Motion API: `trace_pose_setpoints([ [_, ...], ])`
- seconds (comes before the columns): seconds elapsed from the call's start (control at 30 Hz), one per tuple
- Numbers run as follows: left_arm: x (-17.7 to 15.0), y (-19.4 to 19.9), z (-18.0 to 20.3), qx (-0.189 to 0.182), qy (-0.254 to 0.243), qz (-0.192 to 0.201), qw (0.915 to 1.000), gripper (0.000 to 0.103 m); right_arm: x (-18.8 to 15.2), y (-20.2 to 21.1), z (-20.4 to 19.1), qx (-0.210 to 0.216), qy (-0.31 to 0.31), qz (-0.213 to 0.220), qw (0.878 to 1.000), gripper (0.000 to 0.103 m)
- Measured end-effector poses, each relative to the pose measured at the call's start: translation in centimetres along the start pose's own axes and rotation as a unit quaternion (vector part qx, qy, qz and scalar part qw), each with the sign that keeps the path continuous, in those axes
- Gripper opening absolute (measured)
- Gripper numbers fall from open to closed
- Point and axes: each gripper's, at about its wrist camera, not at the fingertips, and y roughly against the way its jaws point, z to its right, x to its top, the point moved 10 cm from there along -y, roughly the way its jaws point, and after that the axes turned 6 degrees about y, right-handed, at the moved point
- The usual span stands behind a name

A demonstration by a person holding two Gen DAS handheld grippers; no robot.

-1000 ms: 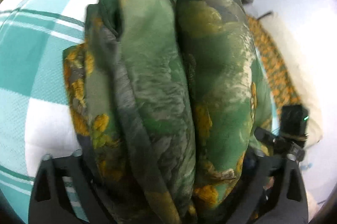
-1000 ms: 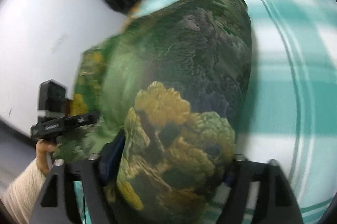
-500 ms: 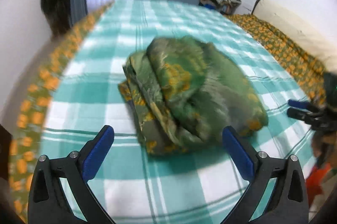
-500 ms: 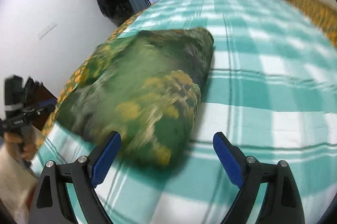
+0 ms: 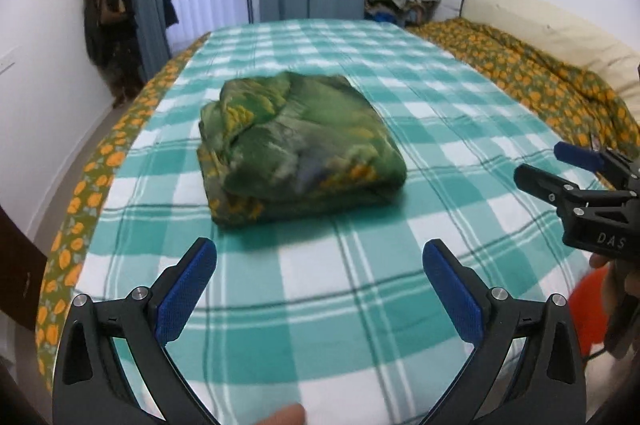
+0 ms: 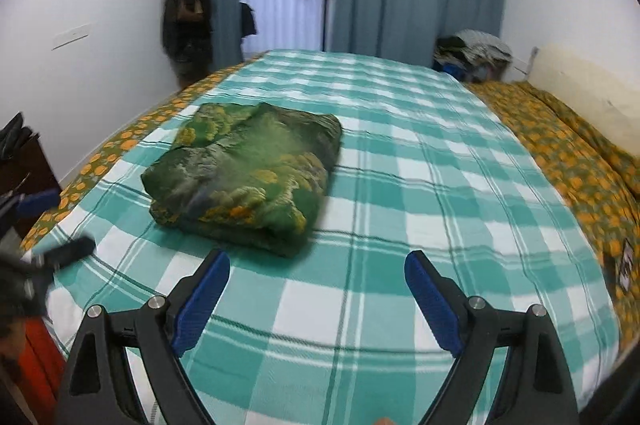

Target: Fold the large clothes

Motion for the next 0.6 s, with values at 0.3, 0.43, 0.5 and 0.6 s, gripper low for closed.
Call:
trace_pose_setpoints([
  [0.3, -0.3, 2.7, 0.7, 0.025, 0.010, 0.022, 0.9994, 0.103, -1.1, 1.4, -0.7, -0.006, -0.009, -0.006, 1.000, 0.091],
  [0.43, 0.0, 3.3, 0.6, 0.024, 0.026, 0.029, 0.9990, 0.103, -1.3, 1.5, -1.0, -0.010, -0.007, -0.014, 1.000, 0.091],
  [0.5, 0.0, 3.4, 0.6, 0.017, 0.035, 0.026, 0.9989, 0.103, -1.5, 1.7, -1.1, -0.010, -0.009, -0.017, 1.000, 0.091],
  [0.6, -0.1, 3.3, 0.3, 0.040, 0.042, 0.024, 0.9980, 0.103, -1.6, 2.0, -1.2, -0.014, -0.004, -0.020, 1.000, 0.091],
])
